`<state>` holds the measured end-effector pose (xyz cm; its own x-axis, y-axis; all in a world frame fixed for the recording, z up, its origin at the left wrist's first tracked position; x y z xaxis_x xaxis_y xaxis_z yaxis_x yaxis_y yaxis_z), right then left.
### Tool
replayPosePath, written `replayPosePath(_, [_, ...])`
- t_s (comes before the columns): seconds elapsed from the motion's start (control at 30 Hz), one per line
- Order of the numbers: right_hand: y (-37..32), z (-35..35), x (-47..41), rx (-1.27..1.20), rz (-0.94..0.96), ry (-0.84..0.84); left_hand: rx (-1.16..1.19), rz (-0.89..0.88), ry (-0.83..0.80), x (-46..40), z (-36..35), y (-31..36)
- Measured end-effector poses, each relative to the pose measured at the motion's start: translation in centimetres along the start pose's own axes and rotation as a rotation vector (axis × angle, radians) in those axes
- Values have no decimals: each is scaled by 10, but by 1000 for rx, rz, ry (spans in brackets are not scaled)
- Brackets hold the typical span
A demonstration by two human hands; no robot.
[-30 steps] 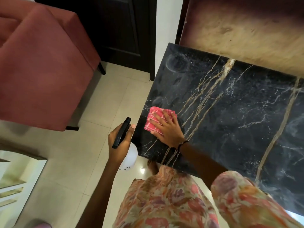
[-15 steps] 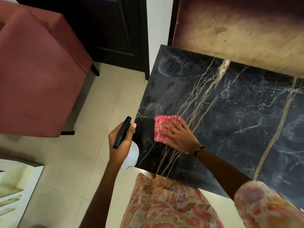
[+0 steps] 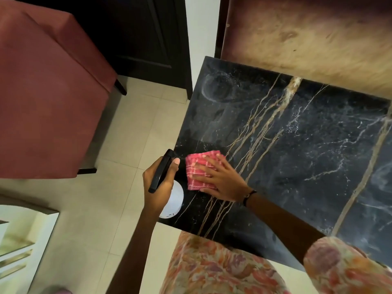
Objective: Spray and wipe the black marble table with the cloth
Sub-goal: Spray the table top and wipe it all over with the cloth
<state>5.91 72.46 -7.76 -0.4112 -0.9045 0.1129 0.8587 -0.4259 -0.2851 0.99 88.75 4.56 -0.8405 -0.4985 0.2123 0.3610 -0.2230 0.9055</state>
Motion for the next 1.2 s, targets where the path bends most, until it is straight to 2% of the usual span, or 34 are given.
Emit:
replayPosePath(0.13, [68,19,-10,19,-202,-13,-1,-27,3,-16,-14,8])
replayPosePath(0.27, [78,36,-71,-8,-317,-7,-11,-88,-25,-30,-31,21])
replayPosePath(0.4, [45,38,-100,-119,-230,99,43,-113,-83,-39,-47,29])
replayPosePath(0.53, [45,21,-57,26,-36,69,45,-108,-92,-46,-57,32])
replayPosePath(0.6, [68,21,-34,62,-37,62,46,-127,-96,-49,-59,32])
replayPosePath(0.77, [141,41,-42,53,-332,29,36,-169,-85,-53,-60,26])
replayPosePath(0.87, [146,51,-86,33,-439,5,19,-188,-78,-54,-62,25])
replayPosePath(1.0, [110,45,-120,19,-310,23,1,-294,-84,-50,-66,25])
replayPosePath(1.1, [88,38,-102,-13,-148,34,-76,-308,-90,-47,-70,16])
replayPosePath(1.2, [105,35,-63,55,-83,49,-149,-291,-47,-46,-70,10])
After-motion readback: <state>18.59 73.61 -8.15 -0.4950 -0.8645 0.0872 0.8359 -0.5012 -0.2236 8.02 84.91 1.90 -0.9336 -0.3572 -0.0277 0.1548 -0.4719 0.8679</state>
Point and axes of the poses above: each hand's wrist, its own x-axis away from the middle knuckle, its own z-axis out of the back of the hand, y = z × x, the point moved 7 cm from there along -x, towards the middle knuckle, and after that the axes turned 6 degrees about -x, right-handed, at the moved point
